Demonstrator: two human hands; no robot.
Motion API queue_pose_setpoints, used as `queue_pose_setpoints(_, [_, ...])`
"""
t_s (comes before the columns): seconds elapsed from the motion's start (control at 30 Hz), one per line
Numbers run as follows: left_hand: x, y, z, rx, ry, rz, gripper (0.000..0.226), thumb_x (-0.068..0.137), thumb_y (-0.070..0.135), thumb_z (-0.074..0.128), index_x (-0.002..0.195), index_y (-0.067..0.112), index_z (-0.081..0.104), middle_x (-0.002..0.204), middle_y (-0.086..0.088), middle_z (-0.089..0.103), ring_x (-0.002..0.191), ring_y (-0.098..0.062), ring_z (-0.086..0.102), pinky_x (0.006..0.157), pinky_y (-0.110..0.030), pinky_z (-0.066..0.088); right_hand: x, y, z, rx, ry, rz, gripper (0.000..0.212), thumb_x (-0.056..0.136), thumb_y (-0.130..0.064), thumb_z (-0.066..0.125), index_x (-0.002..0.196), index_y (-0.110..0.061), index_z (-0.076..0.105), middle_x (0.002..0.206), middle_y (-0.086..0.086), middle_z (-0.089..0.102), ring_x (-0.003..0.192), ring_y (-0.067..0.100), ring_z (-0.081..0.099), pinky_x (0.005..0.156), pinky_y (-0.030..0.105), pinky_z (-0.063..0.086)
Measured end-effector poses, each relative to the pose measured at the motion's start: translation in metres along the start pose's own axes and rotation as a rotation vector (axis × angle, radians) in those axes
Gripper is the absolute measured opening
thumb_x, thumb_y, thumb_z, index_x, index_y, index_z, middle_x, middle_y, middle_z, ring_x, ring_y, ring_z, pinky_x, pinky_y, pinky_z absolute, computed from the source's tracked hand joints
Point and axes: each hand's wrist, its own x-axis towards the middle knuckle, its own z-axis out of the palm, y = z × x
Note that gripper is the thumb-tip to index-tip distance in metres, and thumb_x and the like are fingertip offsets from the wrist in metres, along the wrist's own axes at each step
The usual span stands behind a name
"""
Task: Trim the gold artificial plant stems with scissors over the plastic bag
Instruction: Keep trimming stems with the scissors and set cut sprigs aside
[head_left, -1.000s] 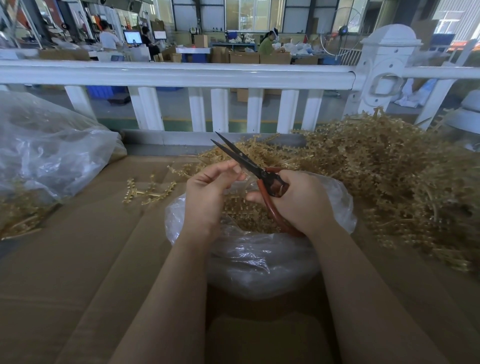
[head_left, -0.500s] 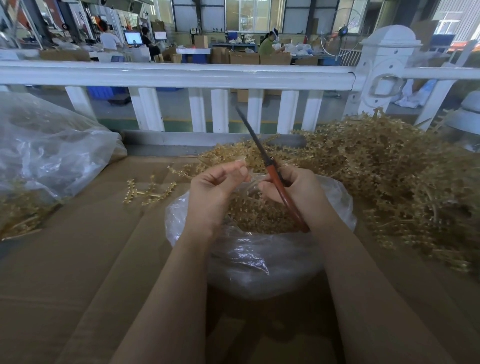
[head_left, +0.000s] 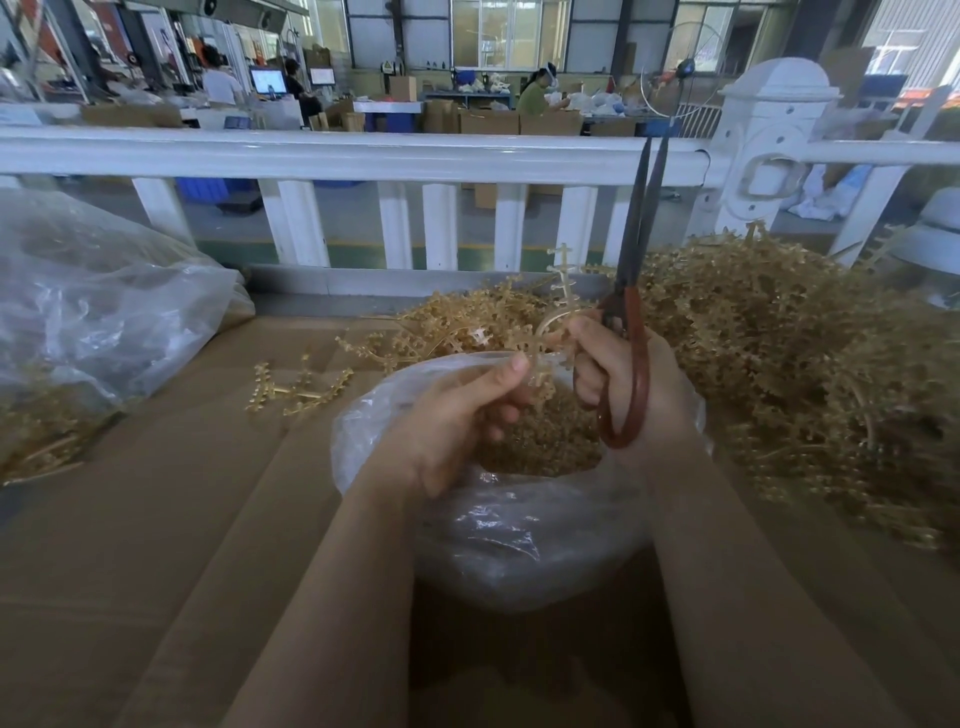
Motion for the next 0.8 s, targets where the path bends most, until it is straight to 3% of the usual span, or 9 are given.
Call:
queue_pose_setpoints(0.1, [-0.002, 0.002, 0.002, 0.033, 0.005, 0.021, 0.075, 0.073, 0.057, 0.072, 0.118, -0.002, 0.066, 0.093, -0.001, 0.068, 0.077, -0.011, 0.061, 0.071, -0.023, 0.042, 0.001, 0.0, 0.003, -0.029, 0.016, 0.017, 0.035, 0.093, -0.017, 0.068, 0.111, 0.012, 0.06, 0.046, -0.009, 0.039, 0.038, 0.006, 0.03, 0.04, 0.018, 0.028])
queue_pose_setpoints(0.17, [-0.003, 0.003, 0.004, -0.029, -0.01, 0.045, 0.059, 0.073, 0.049, 0.071, 0.108, 0.001, 0.07, 0.097, -0.003, 0.074, 0.088, -0.013, 0.07, 0.076, -0.022, 0.05, -0.001, 0.001, 0.005, -0.054, 0.019, 0.005, 0.02, 0.094, -0.016, 0.068, 0.101, 0.003, 0.064, 0.048, -0.009, 0.042, 0.04, 0.007, 0.031, 0.041, 0.019, 0.026])
queue_pose_setpoints(0.27, [-0.003, 0.005, 0.003, -0.077, -0.005, 0.121, 0.02, 0.074, 0.029, 0.071, 0.079, 0.013, 0.061, 0.083, -0.001, 0.071, 0.077, -0.011, 0.068, 0.068, -0.02, 0.053, -0.003, 0.004, 0.005, -0.105, 0.032, 0.001, 0.006, 0.094, -0.015, 0.069, 0.093, -0.012, 0.064, 0.049, -0.009, 0.047, 0.04, 0.007, 0.034, 0.041, 0.019, 0.028])
queue_pose_setpoints(0.3, [-0.003, 0.006, 0.002, -0.097, 0.01, 0.146, 0.018, 0.073, 0.024, 0.072, 0.074, 0.016, 0.056, 0.082, -0.001, 0.07, 0.075, -0.011, 0.067, 0.069, -0.022, 0.054, -0.002, 0.004, 0.005, -0.117, 0.039, 0.007, 0.006, 0.094, -0.016, 0.07, 0.091, -0.015, 0.065, 0.05, -0.008, 0.048, 0.039, 0.006, 0.035, 0.04, 0.018, 0.03])
queue_pose_setpoints(0.43, [-0.003, 0.007, -0.001, -0.193, 0.023, 0.188, 0.03, 0.07, 0.007, 0.072, 0.072, 0.019, 0.045, 0.079, -0.005, 0.072, 0.069, -0.016, 0.069, 0.061, -0.026, 0.057, -0.002, 0.004, 0.009, -0.167, 0.039, 0.028, 0.008, 0.092, -0.016, 0.071, 0.086, -0.016, 0.066, 0.078, 0.021, 0.056, 0.037, 0.005, 0.035, 0.037, 0.018, 0.029])
queue_pose_setpoints(0.53, [-0.002, 0.007, -0.001, -0.18, 0.051, 0.223, 0.028, 0.07, 0.004, 0.072, 0.076, 0.017, 0.048, 0.071, -0.003, 0.07, 0.061, -0.013, 0.065, 0.052, -0.019, 0.048, -0.004, 0.002, 0.009, -0.142, 0.008, 0.034, 0.011, 0.087, -0.022, 0.076, 0.086, -0.016, 0.066, 0.059, 0.01, 0.049, 0.039, 0.007, 0.033, 0.039, 0.02, 0.027])
queue_pose_setpoints(0.63, [0.0, 0.005, -0.002, -0.138, 0.074, 0.284, 0.025, 0.068, 0.004, 0.075, 0.075, 0.015, 0.053, 0.067, -0.003, 0.069, 0.057, -0.012, 0.062, 0.049, -0.018, 0.043, -0.006, -0.002, 0.007, -0.147, -0.039, 0.062, 0.035, 0.067, -0.035, 0.083, 0.088, -0.012, 0.066, 0.051, -0.008, 0.048, 0.039, 0.005, 0.038, 0.039, 0.017, 0.029])
queue_pose_setpoints(0.8, [0.001, 0.003, -0.003, -0.157, 0.174, 0.321, 0.038, 0.062, 0.006, 0.08, 0.09, 0.012, 0.054, 0.08, -0.004, 0.071, 0.059, -0.013, 0.064, 0.055, -0.021, 0.051, -0.009, -0.004, 0.009, -0.174, -0.087, 0.074, 0.02, 0.074, -0.008, 0.081, 0.088, -0.01, 0.067, 0.066, -0.007, 0.069, 0.049, -0.003, 0.061, 0.046, 0.007, 0.042])
